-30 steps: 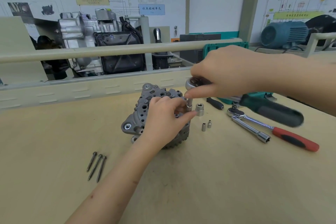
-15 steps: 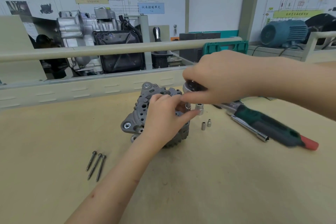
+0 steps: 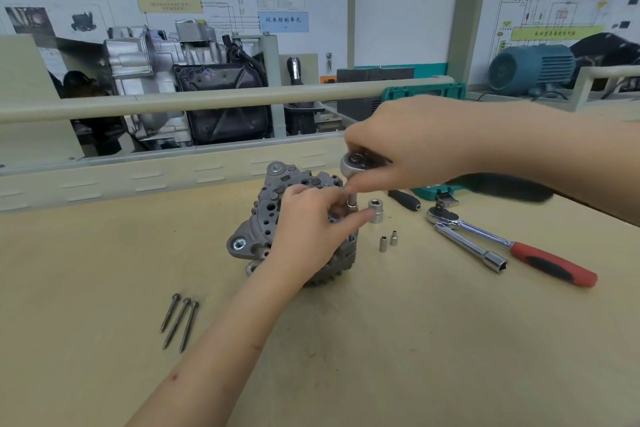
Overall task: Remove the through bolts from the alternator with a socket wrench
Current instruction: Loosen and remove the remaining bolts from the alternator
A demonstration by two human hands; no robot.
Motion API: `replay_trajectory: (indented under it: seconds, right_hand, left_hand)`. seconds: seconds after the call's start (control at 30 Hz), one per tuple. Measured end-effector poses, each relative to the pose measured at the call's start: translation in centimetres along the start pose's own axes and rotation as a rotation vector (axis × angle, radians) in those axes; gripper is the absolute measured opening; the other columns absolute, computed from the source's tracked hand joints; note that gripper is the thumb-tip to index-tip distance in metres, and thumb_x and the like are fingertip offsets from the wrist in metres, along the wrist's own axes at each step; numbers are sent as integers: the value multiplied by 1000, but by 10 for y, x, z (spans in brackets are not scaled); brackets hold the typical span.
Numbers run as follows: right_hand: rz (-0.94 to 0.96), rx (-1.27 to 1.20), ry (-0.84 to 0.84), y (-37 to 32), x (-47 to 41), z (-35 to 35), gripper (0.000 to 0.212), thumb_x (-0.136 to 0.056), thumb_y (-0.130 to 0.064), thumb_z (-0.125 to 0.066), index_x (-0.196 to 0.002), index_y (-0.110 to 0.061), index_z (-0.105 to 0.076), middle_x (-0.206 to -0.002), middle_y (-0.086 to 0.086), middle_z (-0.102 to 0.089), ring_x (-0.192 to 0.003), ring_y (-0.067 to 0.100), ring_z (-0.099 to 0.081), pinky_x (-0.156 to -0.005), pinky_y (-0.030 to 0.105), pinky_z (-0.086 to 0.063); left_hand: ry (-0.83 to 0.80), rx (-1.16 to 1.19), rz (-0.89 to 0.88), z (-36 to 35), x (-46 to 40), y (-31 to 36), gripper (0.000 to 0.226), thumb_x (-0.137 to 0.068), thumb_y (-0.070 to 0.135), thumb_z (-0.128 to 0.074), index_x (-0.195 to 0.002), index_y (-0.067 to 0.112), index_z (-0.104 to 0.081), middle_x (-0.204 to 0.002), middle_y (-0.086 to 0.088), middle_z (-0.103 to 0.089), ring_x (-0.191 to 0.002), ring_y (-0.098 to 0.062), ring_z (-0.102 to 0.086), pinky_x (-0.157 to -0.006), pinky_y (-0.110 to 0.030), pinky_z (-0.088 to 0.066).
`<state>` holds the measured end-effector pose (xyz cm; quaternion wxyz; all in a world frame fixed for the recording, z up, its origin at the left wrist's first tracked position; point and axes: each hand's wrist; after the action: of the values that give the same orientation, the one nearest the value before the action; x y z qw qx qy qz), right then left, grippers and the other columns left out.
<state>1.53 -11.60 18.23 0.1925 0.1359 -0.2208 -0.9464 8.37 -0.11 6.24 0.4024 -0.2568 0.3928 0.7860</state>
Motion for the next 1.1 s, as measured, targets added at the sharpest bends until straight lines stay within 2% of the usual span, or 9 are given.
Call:
replay_trajectory:
  seconds: [0.07,0.17,0.3,0.43,0.57,0.67,0.77,0.97,1.1]
  right_hand:
    - [2,-50,15,3,-1,-4,38,-84,-54,-38,-88,-17,-49,-65,-8,-45,-55,5,-41,-47,19,-31]
    - [31,-114,-5,9,-3,-5,28,-88,-44,-44,-91,-17,-49,-69,-11,-44,-60,4,-41,-54,25,-32]
    - [82,-174,-25,13,-1,-2,17,-89,-33,-49,-93,-18,-52,-77,-8,-49,-69,11,-45,-59,22,-27]
    - [48,-14,-21,9,1,2,26,-86,-49,-41,-78,-24,-41,-65,-12,-41,-57,2,-38,-48,21,-25]
    - [-80,149,8,6,2,-1,57,-70,-65,-16,-67,-15,-43,-54,-4,-38,-46,7,-33,-42,25,-20]
    - [-45,154,41,7,3,-3,49,-72,-63,-21,-73,-18,-39,-56,-7,-36,-47,4,-31,-42,23,-18]
    - [-31,150,41,8,4,-1,47,-73,-63,-23,-78,-19,-39,-57,-8,-35,-48,3,-31,-42,23,-18]
    - [5,163,69,3,6,1,51,-70,-64,-18,-78,-19,-41,-57,-9,-35,-48,3,-32,-41,22,-20]
    - [36,122,90,2,6,1,44,-76,-62,-23,-84,-22,-40,-64,-11,-38,-54,2,-35,-43,21,-25]
  left_hand:
    - [-15,9,-8,2,-1,0,26,-78,41,-63,-59,28,-50,-50,16,-47,-67,8,-49,-75,-2,-25]
    - [-135,143,7,8,-1,-4,1,-83,29,-61,-83,29,-60,-67,21,-60,-73,9,-57,-70,0,-38]
    - [-153,162,47,10,1,-8,20,-83,21,-62,-103,17,-65,-74,30,-55,-74,20,-54,-73,5,-37]
    - [-51,32,23,5,1,-2,20,-80,29,-65,-89,12,-66,-70,16,-61,-66,8,-56,-71,-1,-39]
    - [-59,-34,5,4,-1,2,16,-80,34,-64,-80,18,-60,-68,20,-53,-73,-11,-55,-75,-30,-41]
    - [-205,-201,-36,6,-2,-5,16,-78,35,-66,-79,23,-56,-67,22,-44,-76,-11,-43,-72,-29,-27]
    - [-288,-205,2,1,1,-10,17,-80,29,-65,-80,13,-59,-72,8,-52,-80,-14,-40,-71,-30,-30]
    - [-212,-136,10,-4,2,-12,13,-80,24,-64,-80,11,-63,-69,8,-52,-77,-12,-40,-61,-27,-26]
    - [-169,-84,16,-3,2,-10,10,-79,23,-66,-74,17,-59,-66,18,-45,-76,-8,-38,-62,-11,-28]
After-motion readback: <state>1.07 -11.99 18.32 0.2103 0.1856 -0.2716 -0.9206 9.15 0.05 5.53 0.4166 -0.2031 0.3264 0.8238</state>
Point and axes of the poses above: each hand's wrist, its own x-axis away from the middle knuckle, its own z-axis out of the back of the hand, y = z × x
